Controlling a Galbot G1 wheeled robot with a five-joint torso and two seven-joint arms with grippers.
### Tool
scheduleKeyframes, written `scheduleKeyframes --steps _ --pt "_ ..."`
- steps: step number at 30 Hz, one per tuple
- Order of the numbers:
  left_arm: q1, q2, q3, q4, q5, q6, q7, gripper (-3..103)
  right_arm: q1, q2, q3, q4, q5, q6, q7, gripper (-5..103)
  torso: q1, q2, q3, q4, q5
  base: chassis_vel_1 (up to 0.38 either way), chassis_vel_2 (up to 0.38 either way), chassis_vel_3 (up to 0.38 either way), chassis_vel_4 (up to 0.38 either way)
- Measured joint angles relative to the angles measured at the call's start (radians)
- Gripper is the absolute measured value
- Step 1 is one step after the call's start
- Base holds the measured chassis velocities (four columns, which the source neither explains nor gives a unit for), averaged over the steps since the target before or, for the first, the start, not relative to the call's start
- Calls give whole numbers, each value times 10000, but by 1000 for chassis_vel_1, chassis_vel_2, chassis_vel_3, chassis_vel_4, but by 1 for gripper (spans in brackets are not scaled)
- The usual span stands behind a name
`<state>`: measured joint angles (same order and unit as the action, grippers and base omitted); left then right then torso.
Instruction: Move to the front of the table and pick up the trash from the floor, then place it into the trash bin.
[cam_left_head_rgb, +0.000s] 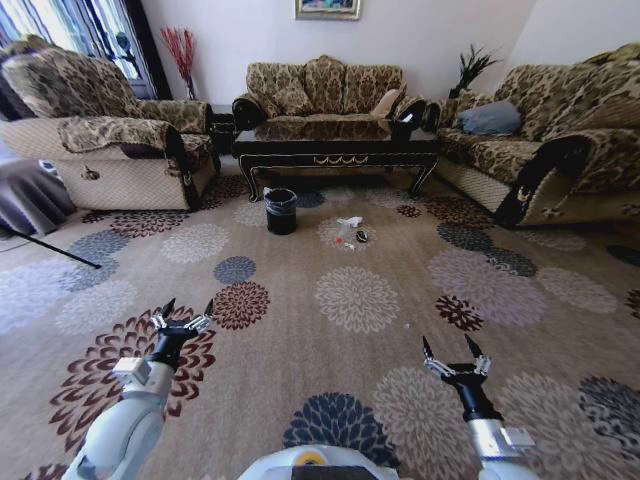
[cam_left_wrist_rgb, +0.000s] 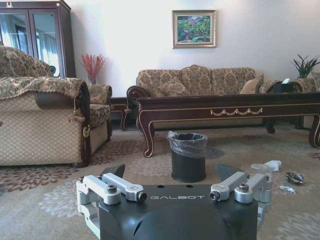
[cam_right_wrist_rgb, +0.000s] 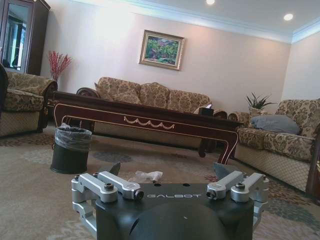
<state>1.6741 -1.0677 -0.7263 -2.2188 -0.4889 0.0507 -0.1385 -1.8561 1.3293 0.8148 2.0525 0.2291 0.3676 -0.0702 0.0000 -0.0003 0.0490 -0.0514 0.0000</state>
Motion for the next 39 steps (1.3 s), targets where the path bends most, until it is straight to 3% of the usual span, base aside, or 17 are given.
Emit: scheduleKeyframes --steps 23,25,28,30,39 --pt "-121 78 -135 268 -258 48 -163 100 110 57 -99 -138 31 -55 17 100 -1 -1 34 0 4 -311 310 314 -306" --pt "-155 69 -129 266 -238 65 -222 100 116 63 -129 -197 34 -57 17 100 0 -1 38 -2 -14 -365 348 370 -353" --pt "-159 67 -130 191 -296 112 -274 100 146 58 -175 -280 47 -73 16 100 0 -1 39 1 8 -334 339 337 -349" --pt "-153 82 -174 154 -317 130 -285 100 226 49 -236 -354 50 -82 15 100 0 -1 41 -3 -7 -333 309 311 -331" --pt "-165 233 -262 167 -345 131 -323 100 303 2 -329 -365 81 -92 -27 100 0 -1 45 0 -1 -347 353 347 -355"
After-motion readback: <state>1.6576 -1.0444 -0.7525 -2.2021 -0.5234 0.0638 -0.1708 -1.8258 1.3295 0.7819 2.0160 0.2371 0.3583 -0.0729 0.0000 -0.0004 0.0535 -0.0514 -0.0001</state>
